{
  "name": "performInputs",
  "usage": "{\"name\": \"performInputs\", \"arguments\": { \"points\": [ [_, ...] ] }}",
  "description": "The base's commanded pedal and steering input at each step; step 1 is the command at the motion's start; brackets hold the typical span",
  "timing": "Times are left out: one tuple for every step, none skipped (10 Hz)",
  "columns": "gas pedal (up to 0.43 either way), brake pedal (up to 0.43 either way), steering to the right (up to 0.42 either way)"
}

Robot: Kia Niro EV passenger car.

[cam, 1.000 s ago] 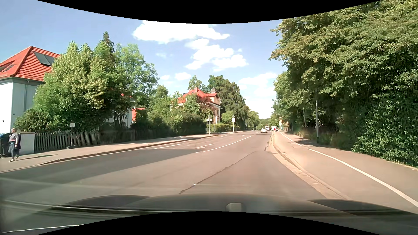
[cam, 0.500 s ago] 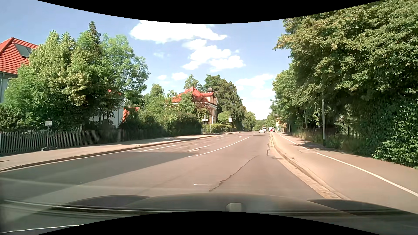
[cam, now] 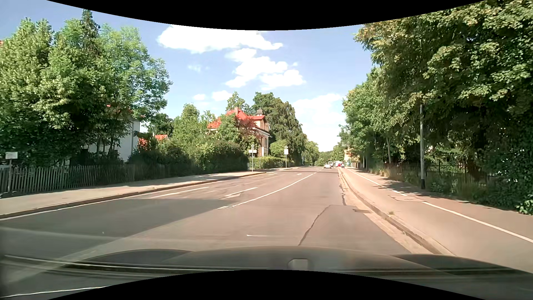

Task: Follow the waypoints while adhering to traffic rules and regulations

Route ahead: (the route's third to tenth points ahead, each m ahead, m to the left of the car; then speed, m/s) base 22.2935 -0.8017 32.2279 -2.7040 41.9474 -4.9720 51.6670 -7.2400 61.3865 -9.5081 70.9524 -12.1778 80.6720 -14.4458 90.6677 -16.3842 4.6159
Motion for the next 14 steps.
{"name": "performInputs", "arguments": {
  "points": [
    [0.220, 0.006, 0.066],
    [0.220, 0.006, 0.066],
    [0.220, 0.006, 0.066],
    [0.220, 0.006, 0.068],
    [0.220, 0.006, 0.070],
    [0.220, 0.006, 0.070],
    [0.220, 0.006, 0.070],
    [0.220, 0.006, 0.071],
    [0.220, 0.006, 0.071],
    [0.220, 0.006, 0.071],
    [0.209, 0.006, 0.071],
    [0.209, 0.012, 0.071],
    [0.130, 0.006, 0.071],
    [0.110, 0.006, 0.070]
  ]
}}
